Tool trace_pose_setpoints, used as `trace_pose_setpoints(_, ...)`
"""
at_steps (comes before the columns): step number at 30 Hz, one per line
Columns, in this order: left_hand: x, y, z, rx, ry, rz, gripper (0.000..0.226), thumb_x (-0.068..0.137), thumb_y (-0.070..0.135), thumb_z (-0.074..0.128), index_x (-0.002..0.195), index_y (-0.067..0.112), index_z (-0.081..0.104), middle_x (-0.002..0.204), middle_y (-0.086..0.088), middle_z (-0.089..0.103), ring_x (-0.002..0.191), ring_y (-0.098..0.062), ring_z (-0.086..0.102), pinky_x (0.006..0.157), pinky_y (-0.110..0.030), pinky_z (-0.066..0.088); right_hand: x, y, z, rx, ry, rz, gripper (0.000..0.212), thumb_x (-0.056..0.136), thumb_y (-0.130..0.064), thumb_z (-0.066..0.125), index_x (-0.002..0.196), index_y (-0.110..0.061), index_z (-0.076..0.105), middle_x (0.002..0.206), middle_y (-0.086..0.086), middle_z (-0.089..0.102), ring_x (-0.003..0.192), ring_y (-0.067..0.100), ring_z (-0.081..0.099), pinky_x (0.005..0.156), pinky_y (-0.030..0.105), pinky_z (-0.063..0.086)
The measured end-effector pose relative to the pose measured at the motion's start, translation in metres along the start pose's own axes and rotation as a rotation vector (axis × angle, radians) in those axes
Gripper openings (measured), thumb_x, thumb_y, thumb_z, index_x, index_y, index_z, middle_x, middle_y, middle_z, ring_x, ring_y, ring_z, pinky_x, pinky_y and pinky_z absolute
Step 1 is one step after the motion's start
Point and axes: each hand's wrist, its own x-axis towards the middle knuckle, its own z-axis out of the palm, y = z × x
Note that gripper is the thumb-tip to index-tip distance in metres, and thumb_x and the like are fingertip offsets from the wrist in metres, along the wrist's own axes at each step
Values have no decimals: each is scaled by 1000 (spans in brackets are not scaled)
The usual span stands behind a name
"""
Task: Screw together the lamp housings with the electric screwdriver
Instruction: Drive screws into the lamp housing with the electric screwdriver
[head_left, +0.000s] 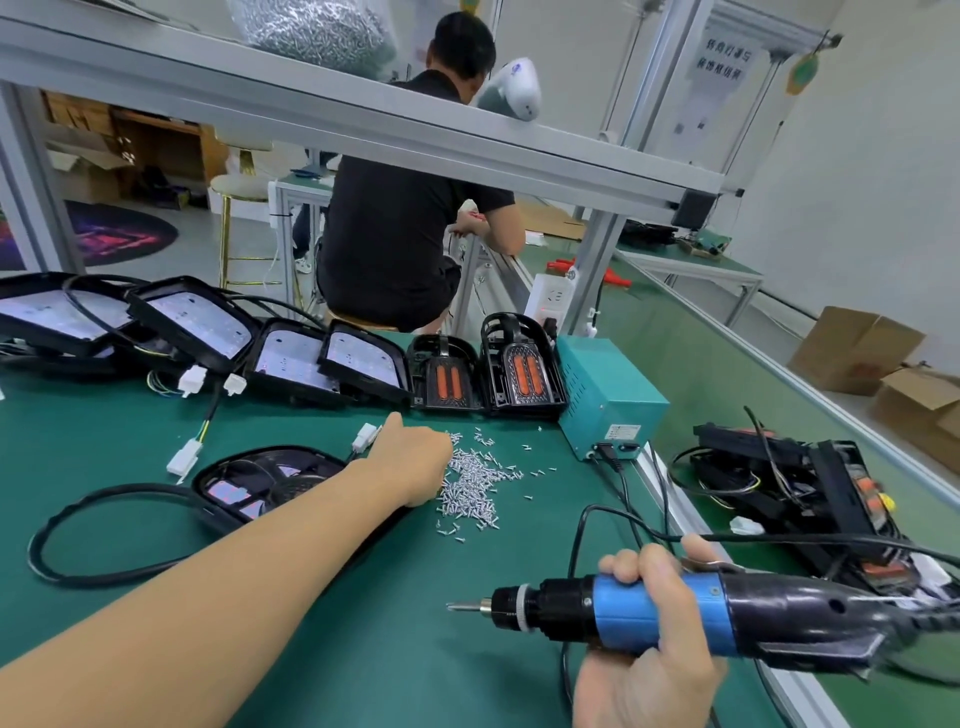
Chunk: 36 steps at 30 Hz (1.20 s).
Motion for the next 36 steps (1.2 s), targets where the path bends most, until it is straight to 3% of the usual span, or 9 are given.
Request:
trace_pose_setpoints(4,-5,-4,-2,-51,4,5,31,80,-5,39,62,18,27,65,-4,33,60,-22,24,75,-36,21,1,-3,4,10,-23,11,29,72,-2,58,94,-22,57,63,-3,50,55,12,53,63,21,52)
trace_pose_setpoints(7,-12,-14,-12,-179,97,18,25,84,0,40,68,19,36,74,-3,38,69,-24,31,75,-35,23,3,-7,9,17,-63,15,29,82,4,56,94,-23,56,62,-4,50,57,11,54,64,21,53)
trace_pose_setpoints(12,-57,-39,-18,-602,299,57,23,95,20,49,72,21,54,76,10,55,73,-10,48,83,-32,32,9,-14,27,113,-139,31,27,75,-5,57,94,-24,54,66,-5,48,57,11,52,68,22,51)
trace_pose_setpoints(16,-110,-56,-12,-978,373,12,16,92,21,58,78,28,61,80,11,64,77,-11,54,76,-22,40,8,-12,52,187,-210,78,26,78,-3,54,93,-25,54,66,-7,50,58,9,52,70,22,50)
trace_pose_setpoints(18,-130,-60,-8,-1078,413,1,19,91,16,60,77,28,62,76,15,63,70,-3,54,69,-12,39,4,-9,67,226,-246,111,25,77,-4,55,91,-24,55,65,-7,50,57,9,52,69,22,50)
trace_pose_setpoints(20,-144,-65,-3,-1124,449,-37,19,91,15,61,77,28,62,76,13,64,66,-2,53,65,-9,38,-2,-5,82,259,-290,147,24,76,-5,56,91,-23,55,64,-7,50,57,9,52,67,22,50)
trace_pose_setpoints(22,-155,-72,1,-1144,468,-74,17,90,16,62,77,28,63,82,8,65,75,-8,56,70,-11,41,-10,0,96,286,-333,178,25,74,-5,56,92,-23,54,63,-7,49,56,9,51,66,22,49)
trace_pose_setpoints(25,-166,-80,6,-1171,500,-111,20,89,16,63,75,31,63,87,10,66,81,-3,58,73,-6,38,-22,6,112,299,-383,207,26,73,-3,55,92,-21,54,63,-5,49,56,10,51,66,22,49)
trace_pose_setpoints(36,-181,-91,12,-1249,586,-132,24,87,14,65,75,35,66,84,8,66,80,-7,57,79,-17,41,-44,23,130,269,-466,275,26,73,-3,56,92,-21,53,62,-5,50,55,9,52,66,24,49)
